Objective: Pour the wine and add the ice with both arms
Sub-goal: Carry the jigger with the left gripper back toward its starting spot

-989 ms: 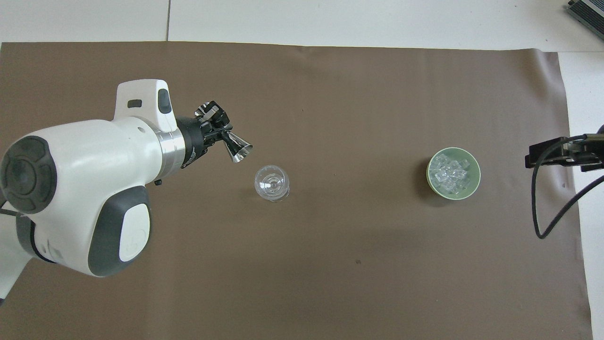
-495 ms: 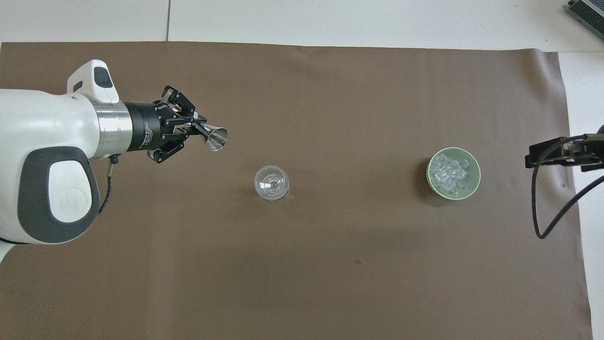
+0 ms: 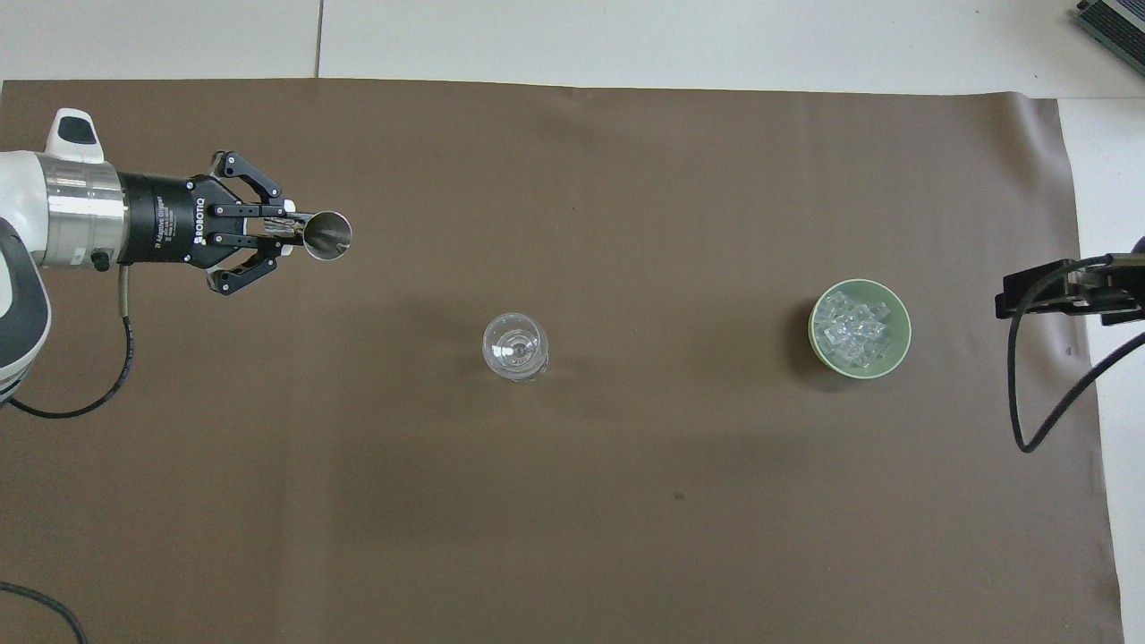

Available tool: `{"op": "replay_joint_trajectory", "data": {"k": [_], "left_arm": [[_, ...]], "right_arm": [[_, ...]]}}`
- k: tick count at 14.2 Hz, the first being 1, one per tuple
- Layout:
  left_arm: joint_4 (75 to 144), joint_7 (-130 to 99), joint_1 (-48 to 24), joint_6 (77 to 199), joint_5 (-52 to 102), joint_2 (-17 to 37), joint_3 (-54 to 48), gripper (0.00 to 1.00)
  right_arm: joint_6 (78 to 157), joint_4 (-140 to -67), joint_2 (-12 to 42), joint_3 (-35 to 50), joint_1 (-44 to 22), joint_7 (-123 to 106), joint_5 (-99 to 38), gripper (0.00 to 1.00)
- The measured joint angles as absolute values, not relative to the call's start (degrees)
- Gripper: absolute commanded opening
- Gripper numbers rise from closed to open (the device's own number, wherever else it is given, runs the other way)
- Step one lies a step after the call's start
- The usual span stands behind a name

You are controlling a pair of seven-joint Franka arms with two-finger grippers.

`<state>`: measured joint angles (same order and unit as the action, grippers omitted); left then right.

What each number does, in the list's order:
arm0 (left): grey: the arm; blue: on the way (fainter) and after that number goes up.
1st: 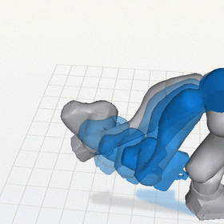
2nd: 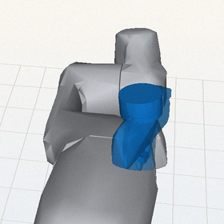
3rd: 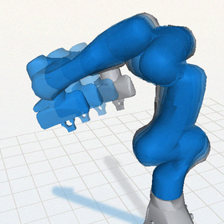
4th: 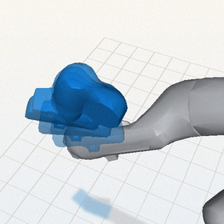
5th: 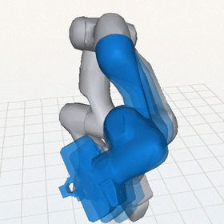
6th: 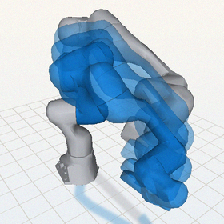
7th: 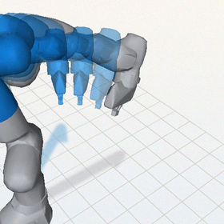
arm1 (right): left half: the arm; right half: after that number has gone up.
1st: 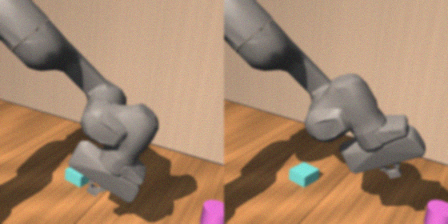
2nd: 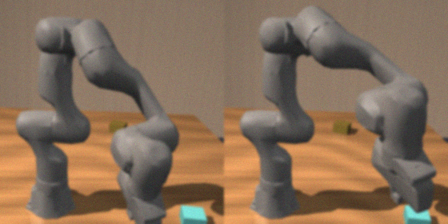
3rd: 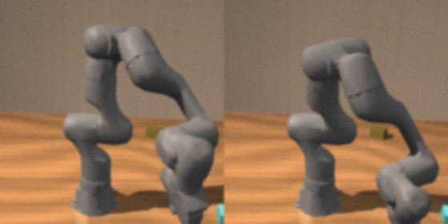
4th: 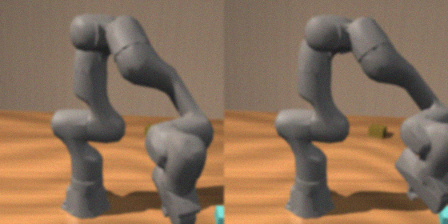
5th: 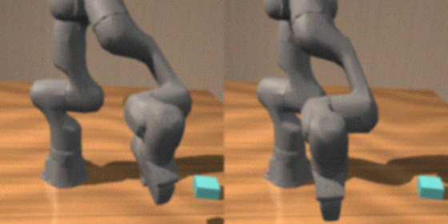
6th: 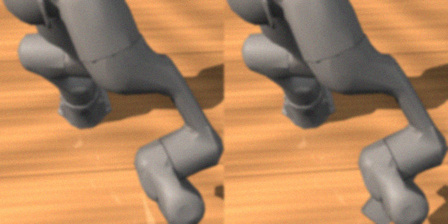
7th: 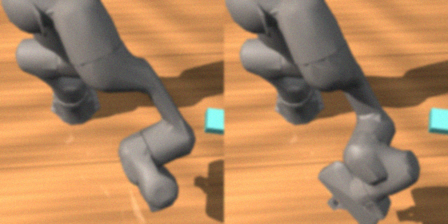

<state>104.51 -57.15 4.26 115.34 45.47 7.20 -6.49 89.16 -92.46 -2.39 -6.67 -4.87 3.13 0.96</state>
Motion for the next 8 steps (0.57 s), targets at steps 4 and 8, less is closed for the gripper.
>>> {"op": "replay_joint_trajectory", "data": {"k": [4,8], "left_arm": [[103.75,-56.54,11.29,109.25,50.95,9.99,-6.46,0.0],[103.85,-56.54,15.98,105.15,56.33,13.02,-6.48,0.0]], "right_arm": [[89.16,-92.46,-2.39,-6.67,-4.87,3.13,0.96,1.0],[89.16,-92.46,-2.39,-6.67,-4.87,3.13,0.96,1.0]]}}
